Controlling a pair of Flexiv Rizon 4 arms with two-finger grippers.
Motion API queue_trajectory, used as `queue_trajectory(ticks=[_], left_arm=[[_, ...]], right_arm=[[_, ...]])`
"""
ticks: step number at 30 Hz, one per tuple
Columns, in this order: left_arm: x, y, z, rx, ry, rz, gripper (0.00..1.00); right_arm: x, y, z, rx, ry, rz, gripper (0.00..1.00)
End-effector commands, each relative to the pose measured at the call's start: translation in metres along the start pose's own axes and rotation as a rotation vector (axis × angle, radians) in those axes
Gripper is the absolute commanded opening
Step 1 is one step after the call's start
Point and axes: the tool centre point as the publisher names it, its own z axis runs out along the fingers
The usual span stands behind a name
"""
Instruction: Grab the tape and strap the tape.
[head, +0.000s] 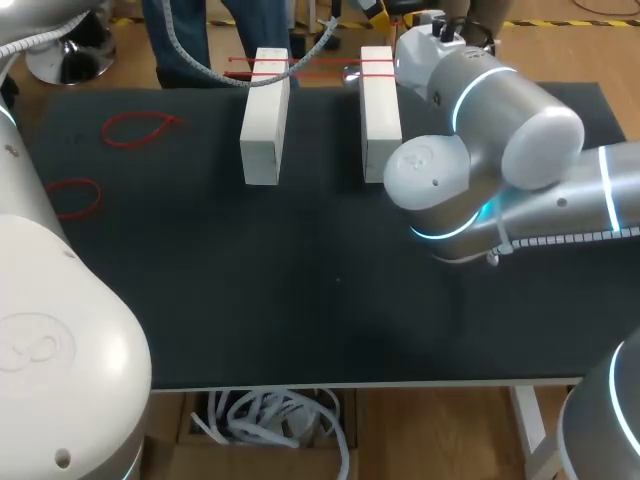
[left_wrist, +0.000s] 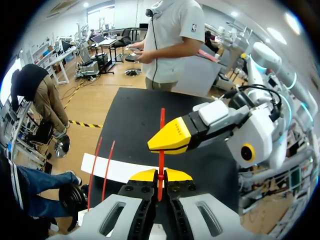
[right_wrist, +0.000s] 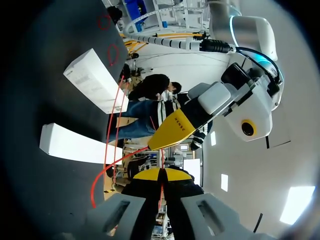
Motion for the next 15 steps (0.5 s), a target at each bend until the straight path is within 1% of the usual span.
queue_trajectory(ticks=[1,7,8,9,10,11,12,13,14,15], left_arm=[[-0.0006,-0.0015,-0.0002,-0.004,0.003,-0.001,0.00],[-0.0006,-0.0015,-0.0002,-0.004,0.003,-0.001,0.00],[-0.0006,-0.0015,-0.0002,-0.004,0.003,-0.001,0.00],[-0.0006,-0.0015,-0.0002,-0.004,0.003,-0.001,0.00],[-0.0006,-0.0015,-0.0002,-0.004,0.003,-0.001,0.00],[-0.0006,-0.0015,-0.0002,-0.004,0.003,-0.001,0.00],[-0.0006,-0.0015,-0.0002,-0.004,0.003,-0.001,0.00],[-0.0006,-0.0015,-0.0002,-0.004,0.003,-0.001,0.00],[-0.0006,-0.0015,-0.0002,-0.004,0.003,-0.001,0.00],[-0.0006,-0.0015,-0.0002,-0.004,0.003,-0.001,0.00]], right_arm=[[-0.0011,0.0000,-0.0006,-0.002,0.005,-0.002,0.00],[-0.0003,-0.0019,-0.0025,-0.008,0.006,0.020,0.00],[-0.0003,-0.0020,-0.0029,-0.012,0.005,0.027,0.12],[-0.0003,-0.0022,-0.0034,-0.011,0.006,0.029,0.43],[0.0000,-0.0026,-0.0039,-0.011,0.007,0.030,0.62],[0.0001,-0.0032,-0.0044,-0.011,0.007,0.031,0.61],[0.0003,-0.0038,-0.0050,-0.011,0.008,0.032,0.64],[0.0006,-0.0047,-0.0058,-0.011,0.011,0.036,0.79],[0.0008,-0.0057,-0.0067,-0.010,0.012,0.037,0.98],[0.0009,-0.0070,-0.0077,-0.009,0.012,0.036,1.00]])
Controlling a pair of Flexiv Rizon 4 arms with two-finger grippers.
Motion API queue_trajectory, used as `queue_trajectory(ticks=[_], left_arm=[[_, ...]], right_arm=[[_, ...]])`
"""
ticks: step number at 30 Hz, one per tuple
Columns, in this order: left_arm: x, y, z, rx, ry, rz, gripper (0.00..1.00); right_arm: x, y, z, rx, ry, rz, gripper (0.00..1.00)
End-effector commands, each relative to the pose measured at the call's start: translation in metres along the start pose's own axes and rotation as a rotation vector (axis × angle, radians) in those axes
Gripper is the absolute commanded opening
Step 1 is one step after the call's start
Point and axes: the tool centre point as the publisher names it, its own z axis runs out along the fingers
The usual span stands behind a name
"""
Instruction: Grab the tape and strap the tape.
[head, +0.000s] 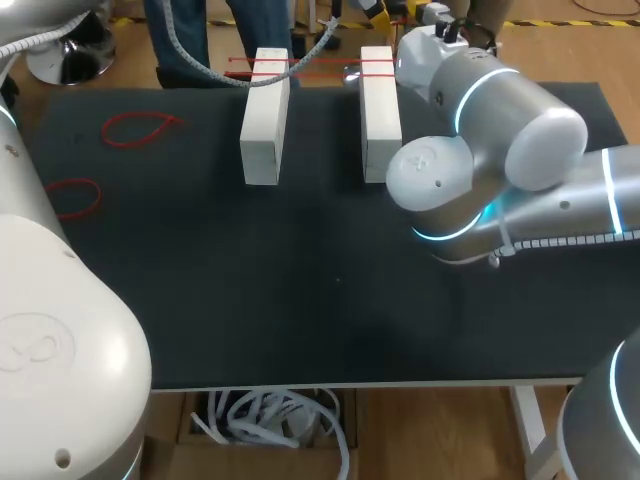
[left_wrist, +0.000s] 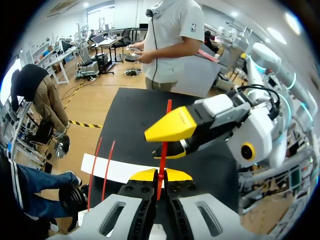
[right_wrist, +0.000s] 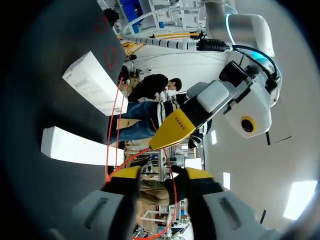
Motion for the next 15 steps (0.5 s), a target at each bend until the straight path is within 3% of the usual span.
queue_trajectory(ticks=[1,11,15], left_arm=[[-0.001,-0.001,-0.001,-0.004,0.002,-0.001,0.00],[-0.001,-0.001,-0.001,-0.004,0.002,-0.001,0.00],[-0.001,-0.001,-0.001,-0.004,0.002,-0.001,0.00]], right_arm=[[-0.002,-0.006,-0.006,-0.005,0.013,-0.001,1.00],[-0.011,-0.025,-0.031,-0.041,0.036,0.036,1.00],[-0.014,-0.044,-0.043,-0.036,0.053,0.065,1.00]])
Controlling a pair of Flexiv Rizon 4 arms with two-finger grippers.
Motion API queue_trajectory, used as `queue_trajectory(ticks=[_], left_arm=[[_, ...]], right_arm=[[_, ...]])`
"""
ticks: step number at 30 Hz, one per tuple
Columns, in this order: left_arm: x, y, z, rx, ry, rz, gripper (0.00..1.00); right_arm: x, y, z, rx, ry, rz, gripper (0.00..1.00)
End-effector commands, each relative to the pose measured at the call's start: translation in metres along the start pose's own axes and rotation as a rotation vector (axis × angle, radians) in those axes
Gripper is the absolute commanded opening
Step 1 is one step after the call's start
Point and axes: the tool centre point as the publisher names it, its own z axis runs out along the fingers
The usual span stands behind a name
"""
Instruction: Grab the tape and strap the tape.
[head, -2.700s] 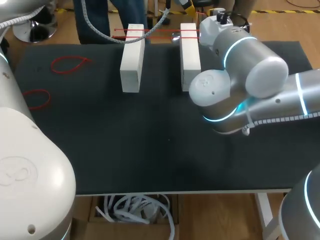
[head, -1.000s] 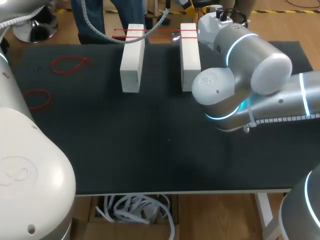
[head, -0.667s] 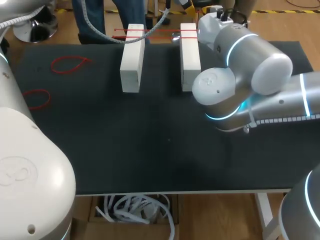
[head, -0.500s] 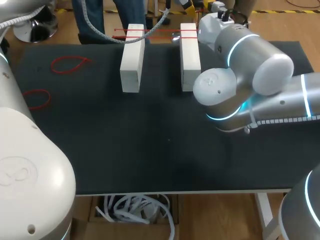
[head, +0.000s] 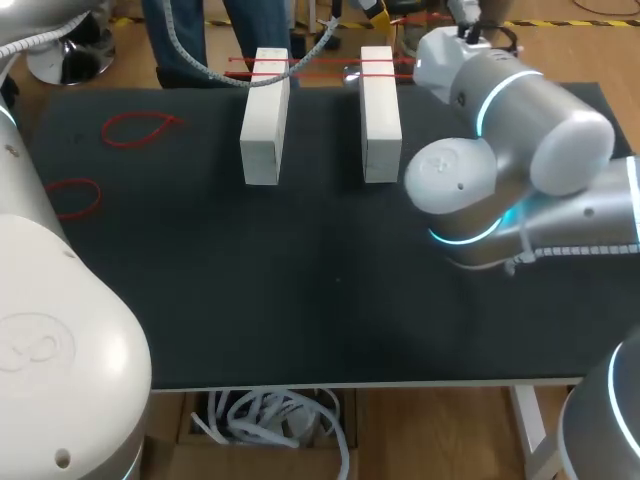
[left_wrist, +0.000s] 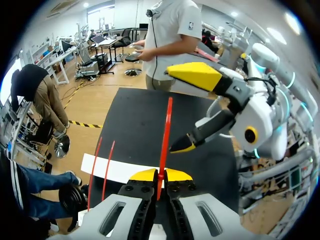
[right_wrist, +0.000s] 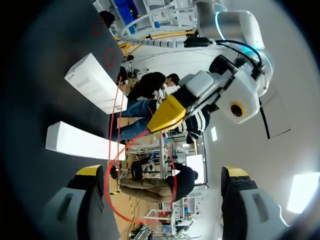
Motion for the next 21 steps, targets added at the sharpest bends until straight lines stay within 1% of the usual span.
queue_trajectory(ticks=[1,5,8,11,15,19,21], left_arm=[[-0.001,-0.001,-0.001,-0.004,0.002,-0.001,0.00],[-0.001,-0.001,-0.001,-0.004,0.002,-0.001,0.00],[-0.001,-0.001,-0.001,-0.004,0.002,-0.001,0.00],[-0.001,-0.001,-0.001,-0.004,0.002,-0.001,0.00],[-0.001,-0.001,-0.001,-0.004,0.002,-0.001,0.00],[-0.001,-0.001,-0.001,-0.004,0.002,-0.001,0.00],[-0.001,-0.001,-0.001,-0.004,0.002,-0.001,0.00]], right_arm=[[-0.011,-0.026,-0.020,-0.042,0.061,0.024,1.00],[-0.016,-0.053,-0.030,-0.037,0.072,0.034,1.00],[-0.018,-0.080,-0.036,-0.010,0.089,0.036,1.00],[-0.017,-0.107,-0.039,0.002,0.106,0.019,1.00],[-0.013,-0.137,-0.037,0.007,0.129,0.018,1.00],[-0.013,-0.156,-0.030,-0.002,0.142,0.044,1.00],[-0.013,-0.160,-0.025,-0.044,0.161,0.056,1.00]])
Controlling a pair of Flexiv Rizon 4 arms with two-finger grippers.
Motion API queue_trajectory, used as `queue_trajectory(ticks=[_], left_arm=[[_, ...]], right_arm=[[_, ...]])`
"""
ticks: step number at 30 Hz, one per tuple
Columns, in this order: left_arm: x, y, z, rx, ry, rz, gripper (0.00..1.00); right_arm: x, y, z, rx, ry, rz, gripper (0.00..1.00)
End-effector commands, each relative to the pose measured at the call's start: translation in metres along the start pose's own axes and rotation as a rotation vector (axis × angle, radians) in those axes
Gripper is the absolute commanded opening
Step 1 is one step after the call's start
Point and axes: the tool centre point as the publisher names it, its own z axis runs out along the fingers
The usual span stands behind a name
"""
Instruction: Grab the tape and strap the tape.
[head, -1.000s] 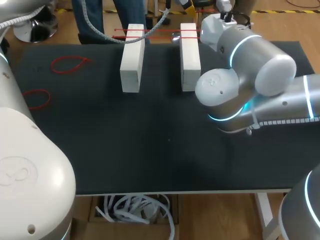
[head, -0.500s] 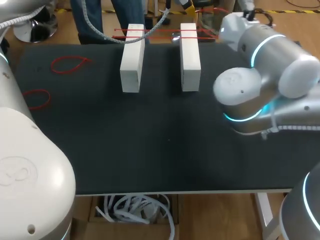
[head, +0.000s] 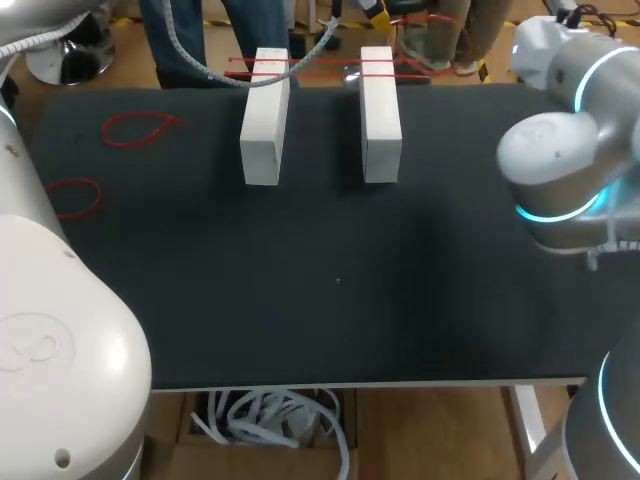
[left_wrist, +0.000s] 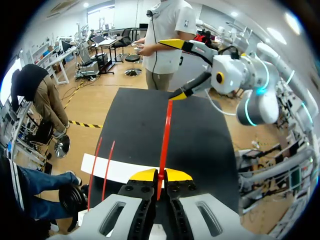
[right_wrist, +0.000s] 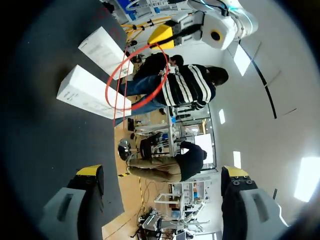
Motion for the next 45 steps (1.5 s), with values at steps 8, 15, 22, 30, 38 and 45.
queue_trajectory(ticks=[8,15,22,30,38,45], left_arm=[[-0.001,-0.001,-0.001,-0.004,0.002,-0.001,0.00],[-0.001,-0.001,-0.001,-0.004,0.002,-0.001,0.00],[-0.004,0.051,-0.046,-0.098,-0.157,-0.185,0.00],[0.012,0.170,-0.139,-0.319,-0.422,-0.568,0.00],[0.025,0.254,-0.188,-0.409,-0.457,-0.777,0.00],[0.022,0.273,-0.197,-0.380,-0.460,-0.781,1.00]], right_arm=[[-0.008,-0.014,0.013,-0.194,0.095,0.010,1.00],[-0.008,-0.014,0.013,-0.194,0.095,0.010,1.00],[-0.008,-0.014,0.013,-0.194,0.095,0.010,1.00],[-0.008,-0.014,0.013,-0.194,0.095,0.010,1.00],[-0.008,-0.014,0.013,-0.194,0.095,0.010,1.00],[-0.008,-0.014,0.013,-0.194,0.095,0.010,1.00]])
